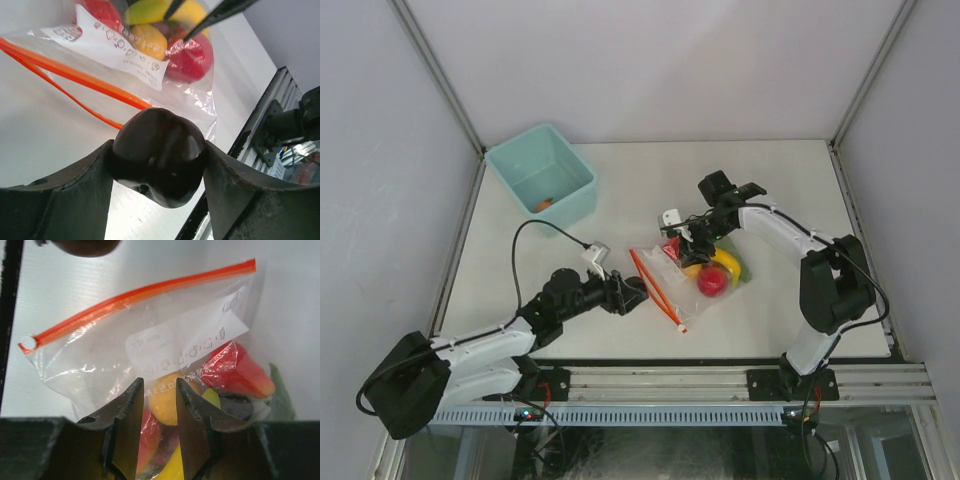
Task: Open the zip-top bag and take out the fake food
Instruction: Pick up the fake fruit from the zipper food storage bag.
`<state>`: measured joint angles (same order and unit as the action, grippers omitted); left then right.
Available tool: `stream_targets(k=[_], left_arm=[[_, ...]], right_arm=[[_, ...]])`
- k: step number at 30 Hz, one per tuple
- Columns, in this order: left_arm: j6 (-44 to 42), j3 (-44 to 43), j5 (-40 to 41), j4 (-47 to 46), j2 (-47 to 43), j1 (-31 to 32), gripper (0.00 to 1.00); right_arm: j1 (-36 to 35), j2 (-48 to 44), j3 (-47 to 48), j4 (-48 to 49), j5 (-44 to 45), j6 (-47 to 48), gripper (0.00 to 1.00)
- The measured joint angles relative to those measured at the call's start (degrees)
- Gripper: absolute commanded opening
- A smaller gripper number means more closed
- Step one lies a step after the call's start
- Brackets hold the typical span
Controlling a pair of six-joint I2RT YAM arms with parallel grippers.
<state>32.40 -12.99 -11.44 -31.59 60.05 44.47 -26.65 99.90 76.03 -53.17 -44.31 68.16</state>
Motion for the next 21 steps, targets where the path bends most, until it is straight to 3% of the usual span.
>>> stream_targets(k=[10, 21], left_arm=[[3.17, -10.36, -7.5, 17.03, -4.07, -12.7, 0.0], [3.02, -22.82, -10.27, 28.15, -5.42, -28.57, 0.0]], right_arm=[[0.0, -6.29, 0.0, -0.5, -2.27, -4.96, 0.34], [0.28, -7.76, 0.0, 0.76, -2.03, -11.19, 0.34]])
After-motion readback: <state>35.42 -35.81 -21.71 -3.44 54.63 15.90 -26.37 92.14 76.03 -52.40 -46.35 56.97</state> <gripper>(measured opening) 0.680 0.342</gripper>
